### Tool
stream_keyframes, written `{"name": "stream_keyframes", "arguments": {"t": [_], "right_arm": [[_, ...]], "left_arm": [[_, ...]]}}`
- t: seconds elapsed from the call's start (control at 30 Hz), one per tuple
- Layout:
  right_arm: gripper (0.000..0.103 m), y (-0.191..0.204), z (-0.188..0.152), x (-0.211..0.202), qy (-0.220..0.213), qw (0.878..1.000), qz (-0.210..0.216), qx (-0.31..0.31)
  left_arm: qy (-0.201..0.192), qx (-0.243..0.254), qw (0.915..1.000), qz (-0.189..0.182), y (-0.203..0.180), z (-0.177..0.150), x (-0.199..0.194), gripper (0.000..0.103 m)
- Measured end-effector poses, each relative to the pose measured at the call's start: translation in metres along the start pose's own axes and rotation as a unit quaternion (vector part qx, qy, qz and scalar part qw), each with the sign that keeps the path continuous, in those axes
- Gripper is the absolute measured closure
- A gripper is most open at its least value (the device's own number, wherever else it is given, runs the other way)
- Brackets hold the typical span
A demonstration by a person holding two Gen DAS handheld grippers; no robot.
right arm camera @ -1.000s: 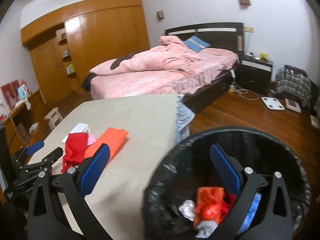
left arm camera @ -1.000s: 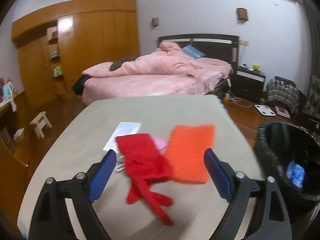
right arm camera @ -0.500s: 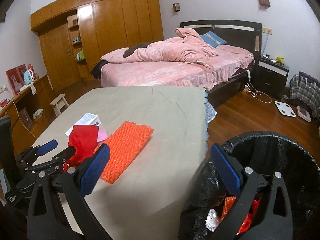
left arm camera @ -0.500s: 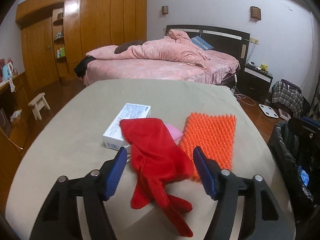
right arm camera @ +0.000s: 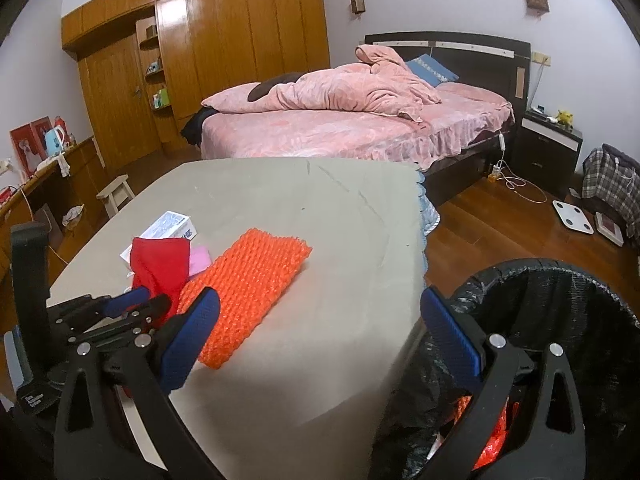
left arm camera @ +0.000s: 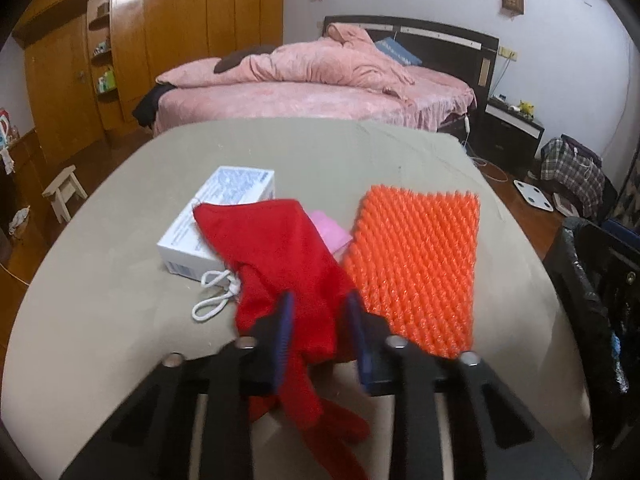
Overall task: Collect trash
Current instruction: 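Return both grippers to the table and grasp the red cloth with the left gripper, then grasp the orange mesh pad with the right gripper while the left holds the red cloth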
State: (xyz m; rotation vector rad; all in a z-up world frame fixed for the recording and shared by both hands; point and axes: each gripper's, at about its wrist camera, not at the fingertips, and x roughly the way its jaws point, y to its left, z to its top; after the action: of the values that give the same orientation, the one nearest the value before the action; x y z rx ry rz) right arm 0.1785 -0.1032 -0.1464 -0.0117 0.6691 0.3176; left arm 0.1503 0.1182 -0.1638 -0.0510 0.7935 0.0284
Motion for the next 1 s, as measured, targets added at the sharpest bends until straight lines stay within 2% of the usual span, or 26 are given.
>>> {"name": "stream_keyframes", "arguments": {"t": [0.1, 0.17, 0.37, 0.6, 0.73, 0.87, 1.0], "right_arm": [[0.006, 0.006, 0.001, 0.004, 0.001, 1.000, 0.003, -0.005], [0.006, 0.011, 0.002, 0.007, 0.002, 1.000, 0.006, -0.008], [0.006, 0.019, 0.001, 0.022, 0.018, 1.000, 0.010, -0.007], [0.006, 0.031, -0.006, 0.045, 0.044, 0.999, 0.009, -0.008], [0.017, 0.039, -0.011, 0.059, 0.068, 0.997, 0.007, -0.019], [0.020, 0.045, -0.012, 0.071, 0.090, 0.996, 0.014, -0.019], [0.036, 0.054, -0.013, 0.080, 0.110, 0.993, 0.025, -0.028]], "left_arm": [[-0.003, -0.013, 0.9999, -0.002, 0.005, -0.001, -0.002, 0.093], [-0.014, -0.021, 0.9997, -0.006, 0.008, -0.002, -0.007, 0.095], [-0.048, -0.027, 0.9984, -0.011, 0.017, -0.001, -0.028, 0.095], [-0.046, -0.030, 0.9985, 0.001, 0.033, -0.003, -0.031, 0.095], [-0.042, -0.041, 0.9983, 0.003, 0.042, -0.004, -0.029, 0.095], [-0.041, -0.040, 0.9983, 0.000, 0.044, -0.004, -0.029, 0.095], [-0.039, -0.036, 0.9986, -0.005, 0.042, -0.005, -0.028, 0.094]]}}
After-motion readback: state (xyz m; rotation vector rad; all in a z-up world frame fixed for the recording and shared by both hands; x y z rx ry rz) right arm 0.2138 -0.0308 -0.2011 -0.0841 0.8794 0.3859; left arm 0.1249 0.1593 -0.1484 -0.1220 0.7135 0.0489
